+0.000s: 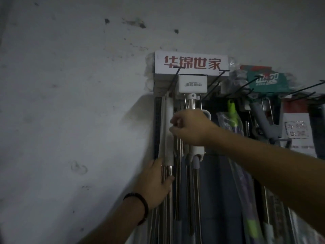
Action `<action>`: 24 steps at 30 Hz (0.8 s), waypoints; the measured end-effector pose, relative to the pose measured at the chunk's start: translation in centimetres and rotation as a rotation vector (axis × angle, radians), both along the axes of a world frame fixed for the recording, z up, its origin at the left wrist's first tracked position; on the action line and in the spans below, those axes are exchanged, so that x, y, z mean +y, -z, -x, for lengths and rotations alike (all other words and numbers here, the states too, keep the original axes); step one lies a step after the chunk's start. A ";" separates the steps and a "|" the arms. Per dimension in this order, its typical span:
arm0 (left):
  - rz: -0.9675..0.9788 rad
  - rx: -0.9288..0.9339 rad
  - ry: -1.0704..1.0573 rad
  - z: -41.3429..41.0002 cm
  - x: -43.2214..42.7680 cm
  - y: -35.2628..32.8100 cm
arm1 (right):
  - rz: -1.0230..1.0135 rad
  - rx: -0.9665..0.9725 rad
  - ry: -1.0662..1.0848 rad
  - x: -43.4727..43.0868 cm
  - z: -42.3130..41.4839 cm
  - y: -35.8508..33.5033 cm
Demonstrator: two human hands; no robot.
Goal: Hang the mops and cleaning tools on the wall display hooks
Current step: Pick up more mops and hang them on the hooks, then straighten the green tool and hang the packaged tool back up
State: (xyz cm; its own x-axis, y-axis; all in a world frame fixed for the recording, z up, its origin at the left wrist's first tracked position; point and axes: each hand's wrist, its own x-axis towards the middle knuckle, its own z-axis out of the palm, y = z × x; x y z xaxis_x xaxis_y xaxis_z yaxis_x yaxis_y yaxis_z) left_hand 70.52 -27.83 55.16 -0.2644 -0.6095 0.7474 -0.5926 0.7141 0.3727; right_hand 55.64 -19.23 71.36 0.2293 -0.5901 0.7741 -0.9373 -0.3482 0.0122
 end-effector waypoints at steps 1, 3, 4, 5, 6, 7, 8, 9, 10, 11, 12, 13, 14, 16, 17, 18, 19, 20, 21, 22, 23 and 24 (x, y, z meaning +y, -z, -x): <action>0.057 -0.035 -0.044 -0.4 0.4 -1.3 | 0.052 0.022 -0.028 0.9 0.4 -0.8; 0.156 -0.077 -0.117 -1.1 1.3 -4.8 | 0.163 0.082 -0.025 2.0 1.5 -2.6; 0.218 -0.086 -0.143 -1.2 1.9 -6.8 | 0.212 0.123 0.004 2.3 2.1 -3.6; 0.292 -0.098 -0.173 -1.3 2.3 -9.0 | 0.247 0.159 0.045 2.5 2.8 -4.5; 0.366 -0.124 -0.219 -1.3 2.7 -11.2 | 0.266 0.176 0.098 2.6 3.4 -5.4; 0.432 -0.163 -0.279 -1.3 3.1 -13.4 | 0.281 0.180 0.160 2.7 4.1 -6.2; 0.482 -0.205 -0.348 -1.2 3.6 -15.5 | 0.301 0.185 0.228 2.7 4.8 -7.0; 0.520 -0.238 -0.414 -1.1 4.0 -17.5 | 0.322 0.199 0.296 2.6 5.3 -7.8; 0.539 -0.259 -0.468 -1.0 4.4 -19.3 | 0.334 0.223 0.358 2.4 5.8 -8.5; 0.539 -0.277 -0.509 -0.9 4.5 -20.8 | 0.339 0.247 0.408 2.2 6.2 -9.2; 0.528 -0.301 -0.545 -0.7 4.5 -22.0 | 0.335 0.261 0.440 1.9 6.5 -9.8; 0.511 -0.330 -0.581 -0.5 4.2 -23.1 | 0.325 0.267 0.458 1.5 6.8 -10.4; 0.502 -0.359 -0.619 -0.2 4.0 -23.9 | 0.312 0.273 0.466 0.9 7.0 -10.9; 0.506 -0.397 -0.673 0.4 3.5 -25.2 | 0.284 0.289 0.470 -0.2 7.4 -11.6; 0.510 -0.402 -0.687 0.7 3.4 -25.6 | 0.271 0.293 0.467 -0.7 7.5 -11.7; 0.514 -0.406 -0.696 1.0 3.2 -25.9 | 0.265 0.293 0.462 -1.0 7.7 -11.8; 0.522 -0.409 -0.702 1.3 3.0 -26.1 | 0.267 0.295 0.457 -1.3 7.9 -11.9; 0.535 -0.412 -0.709 1.5 2.7 -26.2 | 0.272 0.301 0.451 -1.5 8.2 -12.0; 0.545 -0.410 -0.713 1.7 2.5 -26.3 | 0.276 0.308 0.443 -1.7 8.5 -12.1; 0.549 -0.402 -0.708 1.7 2.2 -26.3 | 0.280 0.318 0.437 -2.0 8.7 -12.2; 0.548 -0.393 -0.697 1.8 2.0 -26.3 | 0.286 0.328 0.434 -2.3 8.9 -12.3; 0.547 -0.382 -0.686 1.9 1.7 -26.2 | 0.292 0.336 0.434 -2.5 9.1 -12.3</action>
